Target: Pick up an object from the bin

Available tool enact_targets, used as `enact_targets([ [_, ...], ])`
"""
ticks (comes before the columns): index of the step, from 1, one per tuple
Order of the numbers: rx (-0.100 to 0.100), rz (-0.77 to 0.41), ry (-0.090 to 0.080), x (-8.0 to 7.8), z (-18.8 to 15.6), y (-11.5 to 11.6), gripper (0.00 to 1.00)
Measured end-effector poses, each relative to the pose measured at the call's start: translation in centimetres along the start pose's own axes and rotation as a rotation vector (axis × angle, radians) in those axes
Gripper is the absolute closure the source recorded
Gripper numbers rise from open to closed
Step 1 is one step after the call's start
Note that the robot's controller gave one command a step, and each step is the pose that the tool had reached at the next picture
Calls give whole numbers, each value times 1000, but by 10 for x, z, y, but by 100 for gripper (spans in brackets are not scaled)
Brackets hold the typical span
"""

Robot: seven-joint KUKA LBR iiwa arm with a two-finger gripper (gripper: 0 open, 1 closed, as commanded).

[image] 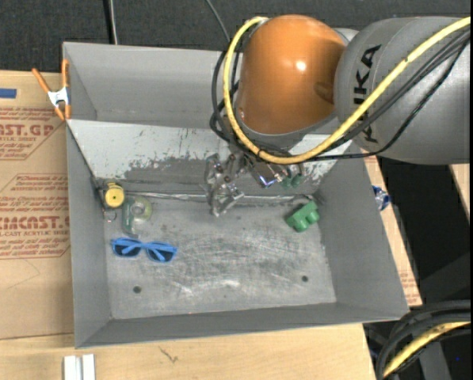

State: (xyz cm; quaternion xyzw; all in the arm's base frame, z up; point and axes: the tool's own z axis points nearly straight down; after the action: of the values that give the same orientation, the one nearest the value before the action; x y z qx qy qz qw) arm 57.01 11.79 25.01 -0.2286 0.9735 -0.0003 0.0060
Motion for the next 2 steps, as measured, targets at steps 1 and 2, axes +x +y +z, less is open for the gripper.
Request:
enact_targets([
  [1, -4, 177, 12, -22, 62, 7, 100],
  [2, -3, 178, 9, -22, 60, 6, 0],
])
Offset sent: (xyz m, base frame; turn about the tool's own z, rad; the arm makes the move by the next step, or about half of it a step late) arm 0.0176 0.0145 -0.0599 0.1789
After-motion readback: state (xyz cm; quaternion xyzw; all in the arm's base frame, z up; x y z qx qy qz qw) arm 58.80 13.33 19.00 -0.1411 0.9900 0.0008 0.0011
